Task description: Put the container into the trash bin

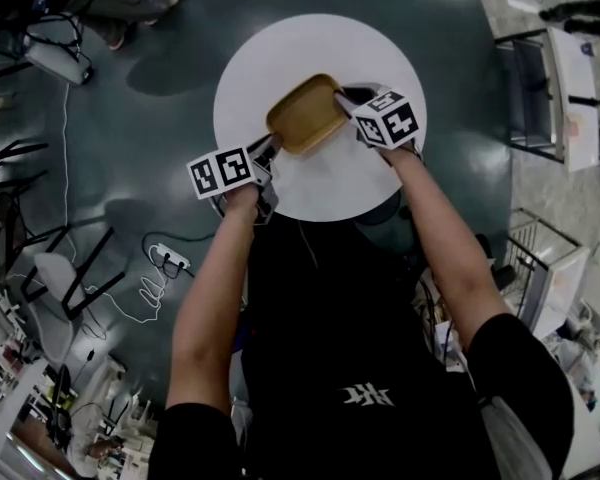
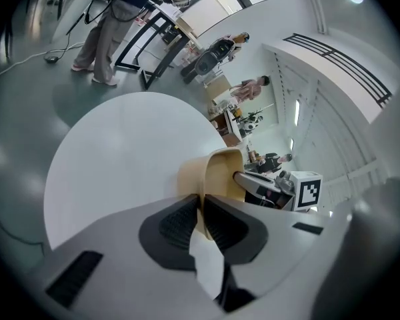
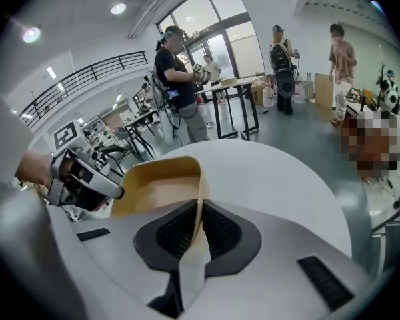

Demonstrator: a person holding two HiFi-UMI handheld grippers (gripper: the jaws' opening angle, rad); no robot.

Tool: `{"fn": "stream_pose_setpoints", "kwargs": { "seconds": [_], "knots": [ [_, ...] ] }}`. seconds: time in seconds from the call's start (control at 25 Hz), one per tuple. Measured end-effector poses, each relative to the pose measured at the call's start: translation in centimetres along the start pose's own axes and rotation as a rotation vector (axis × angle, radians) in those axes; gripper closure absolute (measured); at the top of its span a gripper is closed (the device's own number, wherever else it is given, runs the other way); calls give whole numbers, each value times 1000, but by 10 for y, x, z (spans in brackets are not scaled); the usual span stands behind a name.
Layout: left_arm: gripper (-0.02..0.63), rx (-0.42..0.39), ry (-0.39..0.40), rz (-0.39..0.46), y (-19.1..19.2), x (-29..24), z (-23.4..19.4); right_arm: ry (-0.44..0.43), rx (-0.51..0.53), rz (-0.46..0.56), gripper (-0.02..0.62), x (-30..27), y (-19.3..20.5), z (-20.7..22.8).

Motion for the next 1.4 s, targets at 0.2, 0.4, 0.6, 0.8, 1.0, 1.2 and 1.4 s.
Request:
{"fn": "stream_pose_setpoints", "kwargs": {
  "seconds": [0.2,0.4,0.6,0.8,1.0,1.2,1.4],
  "knots": [
    [571,-16,11,5,-6,18,13,3,-6,10,548,15,-13,-13],
    [572,-85,26,27,-34,38,36,35,-16,79,548,42,-41,-24],
    [574,-158,48,49,-50,49,60,79,3,149,547,76,-61,-34],
    [575,-218,86,55,-76,59,86,127,17,205,546,105,-90,-39],
    [575,-311,128,24,-94,65,116,197,-10,266,546,139,-100,-46],
    [575,-409,200,-41,-102,57,148,301,-71,331,546,178,-89,-50],
    [575,-505,265,-132,-109,48,179,419,-144,382,546,218,-78,-61]
  ]
}}
Point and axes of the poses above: the fingertips, and each gripper's own axes: x backward along the fingers, z to its right, y out of its underside, the point moved 8 cm from there along x, backward along the fingers, and after that the axes turned 3 degrees about -x, right-handed, at the moved point
